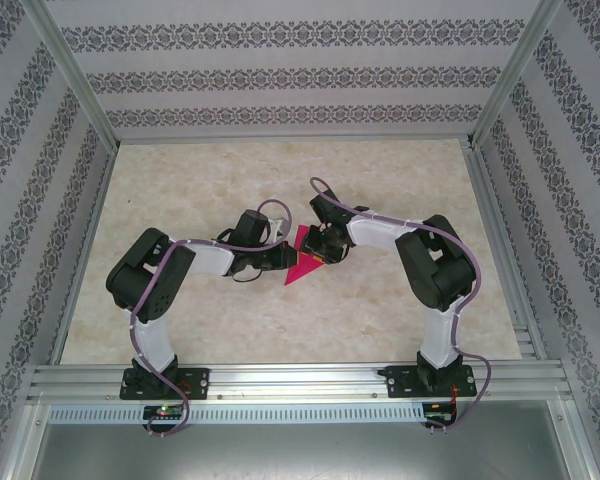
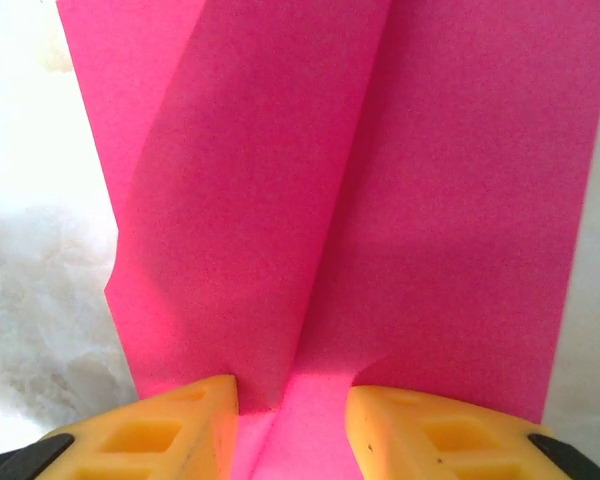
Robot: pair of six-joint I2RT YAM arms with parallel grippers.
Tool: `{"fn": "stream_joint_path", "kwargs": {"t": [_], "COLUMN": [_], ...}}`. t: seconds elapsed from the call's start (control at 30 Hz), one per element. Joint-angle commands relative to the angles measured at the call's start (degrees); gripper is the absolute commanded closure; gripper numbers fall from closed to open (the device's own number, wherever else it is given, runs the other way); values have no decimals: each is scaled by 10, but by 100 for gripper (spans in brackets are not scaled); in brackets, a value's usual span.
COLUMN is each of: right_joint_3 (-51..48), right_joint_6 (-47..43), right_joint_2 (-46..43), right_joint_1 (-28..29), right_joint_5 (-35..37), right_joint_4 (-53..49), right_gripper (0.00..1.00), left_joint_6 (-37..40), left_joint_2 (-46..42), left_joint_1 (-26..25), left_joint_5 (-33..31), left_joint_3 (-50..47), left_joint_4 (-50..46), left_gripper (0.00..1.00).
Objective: Fold a paper plane with a square sheet of paper (pick it up from the middle)
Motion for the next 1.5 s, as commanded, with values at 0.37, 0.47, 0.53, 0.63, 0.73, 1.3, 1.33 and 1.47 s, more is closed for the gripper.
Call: {"fn": "stream_joint_path", "kwargs": {"t": [0.37,0.47,0.53,0.63,0.73,1.3,1.33,1.47], "right_joint_3": [-50,-50,-51,-50,-51,-5,-11,-53], "right_joint_6": [10,10,10,9,9,-40,-42,-45], "right_joint_2": [103,105,105,108,108,-108,-119,-141], "right_joint_1": [9,9,9,10,10,-4,-4,-5], "right_joint_5": [64,63,63,62,60,12,13,-3], "right_joint_4": [-36,-37,-36,-36,-35,13,19,63], "right_gripper": [61,61,61,61,61,56,57,74], "left_joint_6": [13,13,12,14,15,39,39,41], "left_joint_2": [26,28,28,27,29,62,62,62], "left_joint_1": [-7,-7,-7,-7,-8,-9,-9,-9], "left_joint_5": [-15,-15,-17,-26,-33,-61,-62,-66], "left_joint_3": [20,19,16,13,10,23,23,25], "left_joint_4": [-11,-12,-13,-20,-29,-154,-156,-164], "left_gripper": [92,92,92,92,92,98,98,99]}}
